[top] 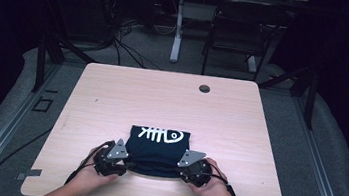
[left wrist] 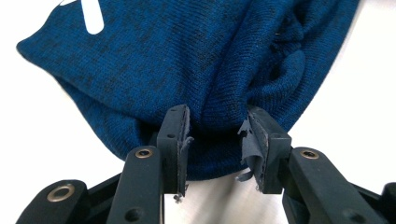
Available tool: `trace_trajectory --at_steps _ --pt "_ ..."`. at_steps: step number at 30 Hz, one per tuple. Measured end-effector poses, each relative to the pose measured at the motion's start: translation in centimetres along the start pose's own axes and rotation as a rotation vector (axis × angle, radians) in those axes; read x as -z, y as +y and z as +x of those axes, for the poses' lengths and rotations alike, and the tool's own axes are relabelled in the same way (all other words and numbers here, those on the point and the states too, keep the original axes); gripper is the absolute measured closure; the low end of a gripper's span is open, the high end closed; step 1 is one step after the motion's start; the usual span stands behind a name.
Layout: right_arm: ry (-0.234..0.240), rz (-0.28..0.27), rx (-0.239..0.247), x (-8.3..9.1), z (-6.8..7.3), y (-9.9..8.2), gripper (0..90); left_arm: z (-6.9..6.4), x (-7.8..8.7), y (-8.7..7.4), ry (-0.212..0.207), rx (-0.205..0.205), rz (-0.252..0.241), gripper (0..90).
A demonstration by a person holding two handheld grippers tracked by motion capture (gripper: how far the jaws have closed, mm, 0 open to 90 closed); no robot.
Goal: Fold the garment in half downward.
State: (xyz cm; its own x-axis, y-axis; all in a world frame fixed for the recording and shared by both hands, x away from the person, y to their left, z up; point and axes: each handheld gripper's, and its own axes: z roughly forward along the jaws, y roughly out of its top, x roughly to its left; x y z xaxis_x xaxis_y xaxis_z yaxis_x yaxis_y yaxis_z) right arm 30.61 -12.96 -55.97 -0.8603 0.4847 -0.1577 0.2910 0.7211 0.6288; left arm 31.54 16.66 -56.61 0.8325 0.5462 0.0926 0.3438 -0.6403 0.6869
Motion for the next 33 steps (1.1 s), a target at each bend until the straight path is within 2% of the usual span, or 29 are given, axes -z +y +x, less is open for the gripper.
trace_trajectory --at_steps 5,7,11,14,16,20,25,33 --pt "-0.021 -0.007 -0.018 -0.9 -1.2 0.7 70.5 1.3 -0.6 0.4 0.036 0.044 -0.012 62.2" --pt "-0.027 -0.007 -0.026 -1.0 -1.7 0.9 68.8 1.9 -0.8 0.5 0.037 0.065 -0.013 62.1" --pt "-0.032 -0.019 -0.059 -1.2 -2.4 0.9 66.1 2.5 -0.9 0.5 0.057 0.088 -0.023 61.5" --pt "-0.035 -0.032 -0.092 -0.9 -2.8 0.7 62.2 2.4 -0.7 0.5 0.061 0.090 -0.027 59.7" --pt "-0.040 -0.035 -0.103 -0.5 -3.0 0.5 60.0 2.5 -0.3 0.3 0.064 0.112 -0.047 58.3" --pt "-0.063 -0.062 -0.157 0.6 -3.3 -0.6 58.9 2.8 0.9 -0.4 0.073 0.156 -0.070 54.5" --pt "-0.096 -0.061 -0.199 2.0 -3.2 -1.9 57.2 3.5 2.5 -1.8 0.093 0.227 -0.094 52.7" --pt "-0.124 -0.093 -0.265 3.8 -2.8 -3.1 53.9 4.3 4.6 -3.9 0.122 0.297 -0.108 51.8"
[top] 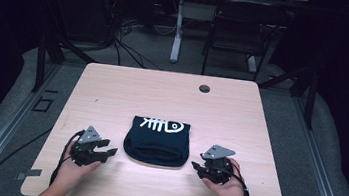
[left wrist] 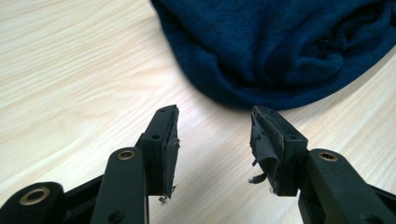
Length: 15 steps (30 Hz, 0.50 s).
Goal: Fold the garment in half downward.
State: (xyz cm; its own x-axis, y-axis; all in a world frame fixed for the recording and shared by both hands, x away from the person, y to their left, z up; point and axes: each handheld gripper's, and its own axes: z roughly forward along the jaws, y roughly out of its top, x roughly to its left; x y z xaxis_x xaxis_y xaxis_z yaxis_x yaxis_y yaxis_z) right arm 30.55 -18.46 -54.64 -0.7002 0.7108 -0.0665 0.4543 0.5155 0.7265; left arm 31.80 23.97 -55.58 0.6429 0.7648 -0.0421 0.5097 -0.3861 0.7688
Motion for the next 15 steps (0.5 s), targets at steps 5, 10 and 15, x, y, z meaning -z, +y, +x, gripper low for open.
trace_trajectory --at_steps 5,10,15 --pt "-0.005 -0.010 -0.023 1.0 -0.2 -0.8 52.7 0.8 1.2 -0.9 0.004 0.044 -0.017 51.4" --pt "-0.012 -0.027 -0.062 1.3 -0.7 -1.3 52.4 1.5 1.5 -1.5 0.023 0.073 -0.019 51.1" --pt "-0.032 -0.056 -0.112 1.0 -1.3 -1.8 52.6 1.9 1.2 -1.8 0.041 0.088 -0.020 51.1"
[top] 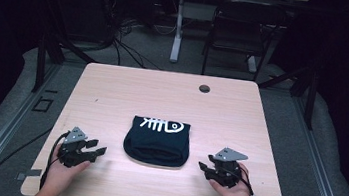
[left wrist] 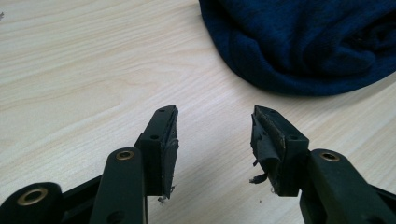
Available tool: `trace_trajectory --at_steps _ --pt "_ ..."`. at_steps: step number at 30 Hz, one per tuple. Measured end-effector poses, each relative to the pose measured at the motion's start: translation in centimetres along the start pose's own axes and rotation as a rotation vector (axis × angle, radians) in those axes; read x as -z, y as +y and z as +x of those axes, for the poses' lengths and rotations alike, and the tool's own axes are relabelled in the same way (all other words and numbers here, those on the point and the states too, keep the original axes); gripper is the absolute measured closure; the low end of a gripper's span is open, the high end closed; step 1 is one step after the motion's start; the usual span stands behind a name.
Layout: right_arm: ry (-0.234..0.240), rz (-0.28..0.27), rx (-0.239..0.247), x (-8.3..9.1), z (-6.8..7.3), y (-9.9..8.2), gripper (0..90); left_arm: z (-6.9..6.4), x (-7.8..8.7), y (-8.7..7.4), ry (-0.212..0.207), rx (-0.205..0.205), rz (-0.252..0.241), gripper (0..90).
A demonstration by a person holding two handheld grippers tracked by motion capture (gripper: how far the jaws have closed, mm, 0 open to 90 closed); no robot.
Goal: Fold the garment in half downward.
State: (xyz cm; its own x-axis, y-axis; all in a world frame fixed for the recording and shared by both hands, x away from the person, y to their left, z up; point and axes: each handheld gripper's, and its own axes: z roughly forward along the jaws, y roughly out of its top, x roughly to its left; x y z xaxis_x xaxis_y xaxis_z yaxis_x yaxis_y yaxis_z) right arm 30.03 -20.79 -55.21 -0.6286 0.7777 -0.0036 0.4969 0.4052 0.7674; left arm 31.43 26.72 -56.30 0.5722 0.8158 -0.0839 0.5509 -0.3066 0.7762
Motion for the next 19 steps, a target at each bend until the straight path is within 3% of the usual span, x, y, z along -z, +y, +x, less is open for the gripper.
trace_trajectory --at_steps 7,19 --pt "-0.032 -0.015 -0.035 -0.6 -0.5 -0.6 52.6 0.3 -0.3 -0.2 0.011 0.017 -0.003 50.9" --pt "-0.032 0.012 -0.004 -1.3 0.0 -0.8 52.5 -0.1 -0.9 -0.2 0.002 -0.001 0.016 50.6"
